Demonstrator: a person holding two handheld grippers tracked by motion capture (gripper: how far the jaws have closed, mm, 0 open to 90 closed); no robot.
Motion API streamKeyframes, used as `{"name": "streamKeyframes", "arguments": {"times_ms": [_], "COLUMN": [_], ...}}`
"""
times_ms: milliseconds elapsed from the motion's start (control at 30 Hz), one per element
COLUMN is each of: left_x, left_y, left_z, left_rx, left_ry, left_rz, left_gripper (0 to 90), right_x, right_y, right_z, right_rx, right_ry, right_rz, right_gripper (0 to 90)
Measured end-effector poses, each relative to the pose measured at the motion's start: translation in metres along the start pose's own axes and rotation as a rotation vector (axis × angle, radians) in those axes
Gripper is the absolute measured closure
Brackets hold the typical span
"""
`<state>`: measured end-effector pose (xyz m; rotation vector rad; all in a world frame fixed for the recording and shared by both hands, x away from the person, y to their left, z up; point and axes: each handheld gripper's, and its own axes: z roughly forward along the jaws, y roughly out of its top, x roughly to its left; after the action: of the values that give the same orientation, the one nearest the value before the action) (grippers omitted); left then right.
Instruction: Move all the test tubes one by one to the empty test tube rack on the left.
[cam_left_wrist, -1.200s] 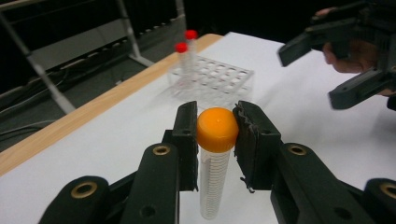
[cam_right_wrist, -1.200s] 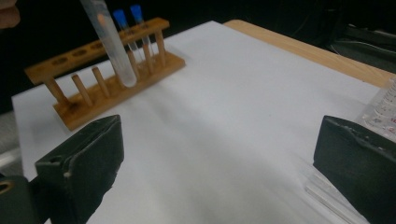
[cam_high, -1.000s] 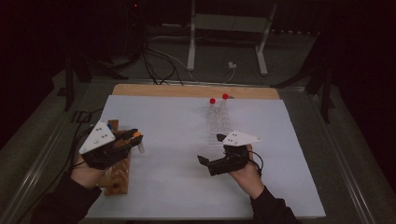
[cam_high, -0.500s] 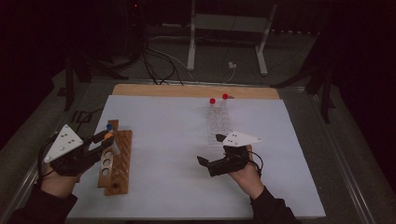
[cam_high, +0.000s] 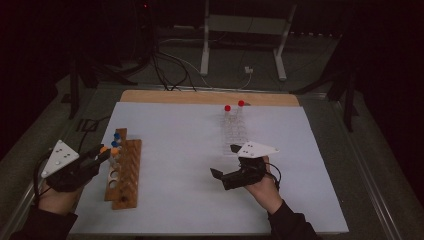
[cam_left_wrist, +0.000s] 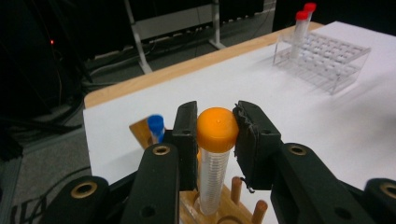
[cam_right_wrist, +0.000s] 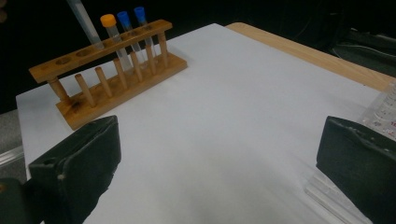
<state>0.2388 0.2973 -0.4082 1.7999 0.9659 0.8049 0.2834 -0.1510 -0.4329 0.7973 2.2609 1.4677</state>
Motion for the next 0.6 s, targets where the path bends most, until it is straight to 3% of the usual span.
{"name": "streamKeyframes", "arguments": {"times_ms": [367, 600], "left_x": [0.001, -0.002], "left_y": [-0.023, -0.033], "left_z": [0.018, 0.025], "left_rx": [0.072, 0.116], "left_ry": [-0.002, 0.002], "left_rz": [-0.028, -0.02], "left_gripper": [71.7, 71.5], "right_x": [-0.001, -0.001], "right_y": [0.0, 0.0], "right_z": [0.0, -0.001], "right_rx": [-0.002, -0.003], "right_ry": [0.005, 0.005], "right_rz": [0.008, 0.008], "right_gripper": [0.0, 0.0]}}
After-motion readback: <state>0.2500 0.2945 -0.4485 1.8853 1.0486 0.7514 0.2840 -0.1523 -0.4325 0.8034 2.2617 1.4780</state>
